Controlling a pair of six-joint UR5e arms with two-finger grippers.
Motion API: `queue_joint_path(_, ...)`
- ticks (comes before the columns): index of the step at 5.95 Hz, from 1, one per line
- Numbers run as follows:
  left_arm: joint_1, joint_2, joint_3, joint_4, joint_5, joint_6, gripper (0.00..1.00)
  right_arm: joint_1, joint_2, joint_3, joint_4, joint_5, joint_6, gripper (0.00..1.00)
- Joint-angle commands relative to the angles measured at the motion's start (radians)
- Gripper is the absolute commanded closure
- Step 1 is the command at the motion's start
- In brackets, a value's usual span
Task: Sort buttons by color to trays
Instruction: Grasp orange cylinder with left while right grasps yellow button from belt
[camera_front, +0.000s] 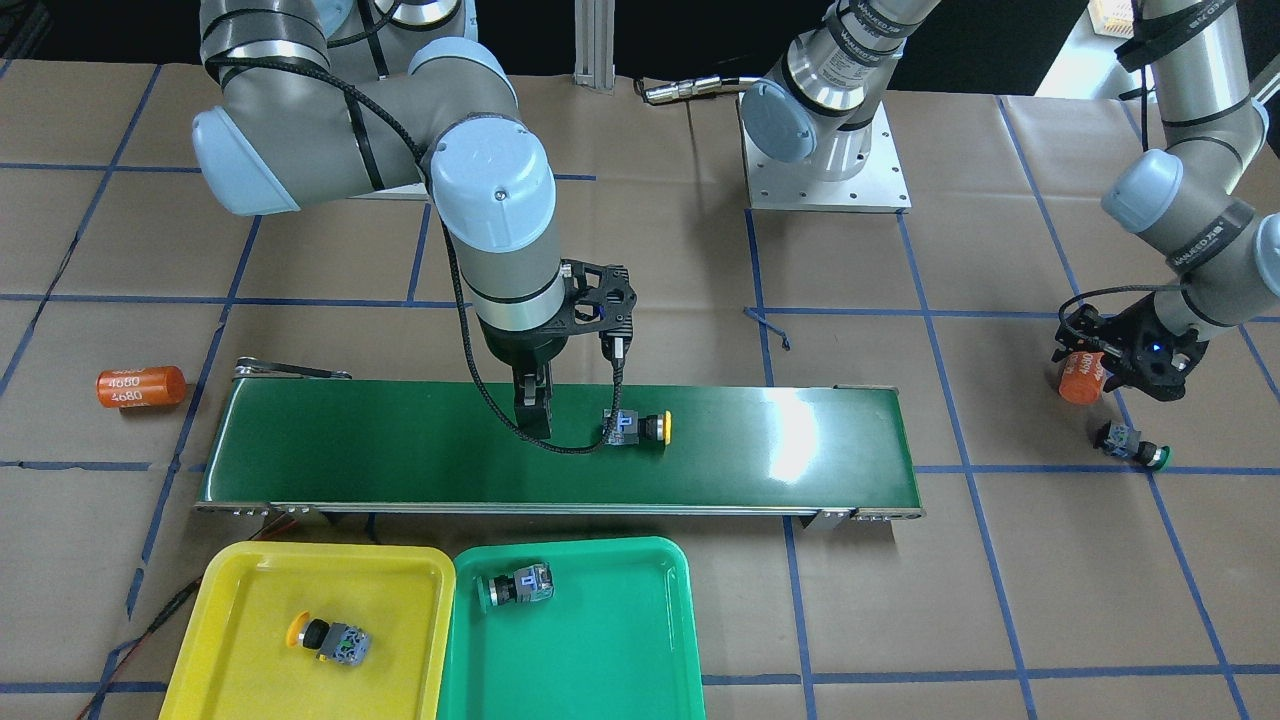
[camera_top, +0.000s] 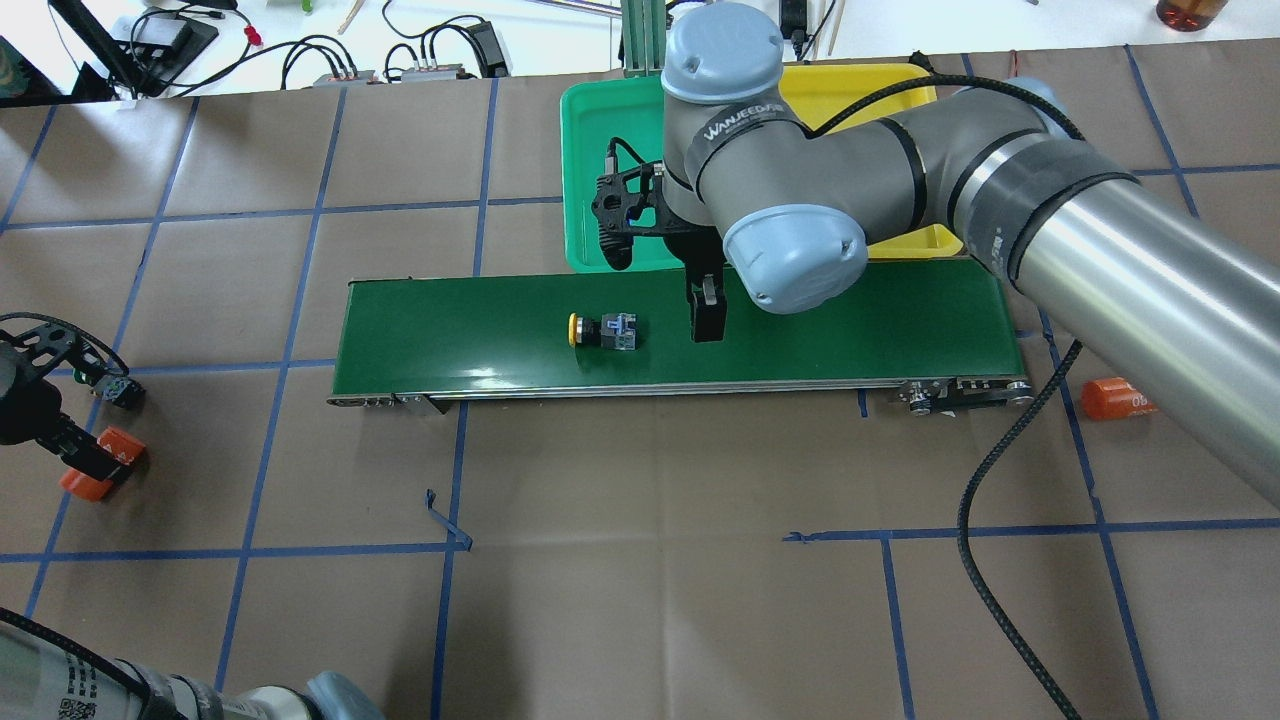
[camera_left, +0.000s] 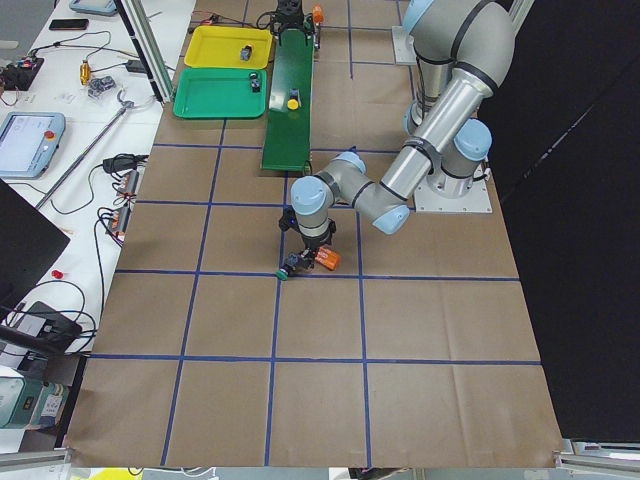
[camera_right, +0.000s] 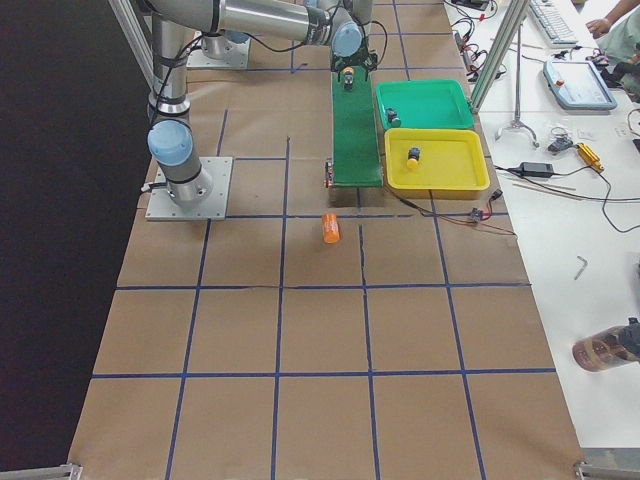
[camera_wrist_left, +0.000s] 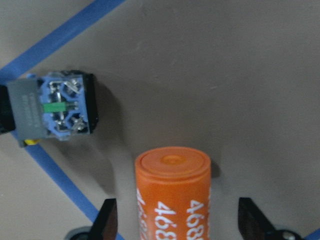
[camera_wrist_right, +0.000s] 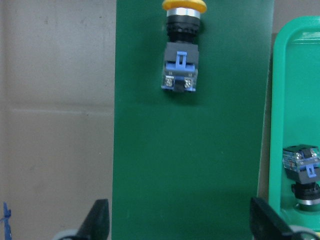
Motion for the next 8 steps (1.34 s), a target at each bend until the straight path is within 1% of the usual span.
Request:
queue_joint_path(1,-0.001,-0.001,0.009,0.002,0.001,0.006,0.82,0.009,0.007,0.096,-0.148,0.004,0.011,0.0)
queue_joint_path(2,-0.012,0.023,0.021,-0.006,0.014,0.007,0.99,0.009,0.009,0.106,-0.157,0.013,0.027,0.0)
queue_joint_path(3,-0.035,0.035,0.078,-0.056,0.012,0.027,0.99,0.009,0.01,0.106,-0.171,0.014,0.026,0.0)
queue_joint_path(4,-0.103,0.054,0.127,-0.142,0.015,0.029,1.0,-0.002,0.03,0.107,-0.185,0.013,0.017,0.0)
queue_joint_path(5,-0.198,0.084,0.155,-0.196,0.008,0.035,1.0,-0.008,0.041,0.107,-0.19,0.004,0.012,0.0)
queue_joint_path(6,-0.314,0.11,0.155,-0.201,-0.008,0.09,1.0,-0.039,0.041,0.107,-0.188,-0.002,0.0,0.0)
queue_joint_path(7,-0.436,0.135,0.155,-0.202,-0.009,0.095,1.0,-0.094,0.041,0.11,-0.174,-0.001,-0.009,0.0)
queue_joint_path(8,-0.563,0.149,0.156,-0.202,-0.002,0.101,1.0,-0.118,0.039,0.112,-0.165,-0.001,-0.018,0.11)
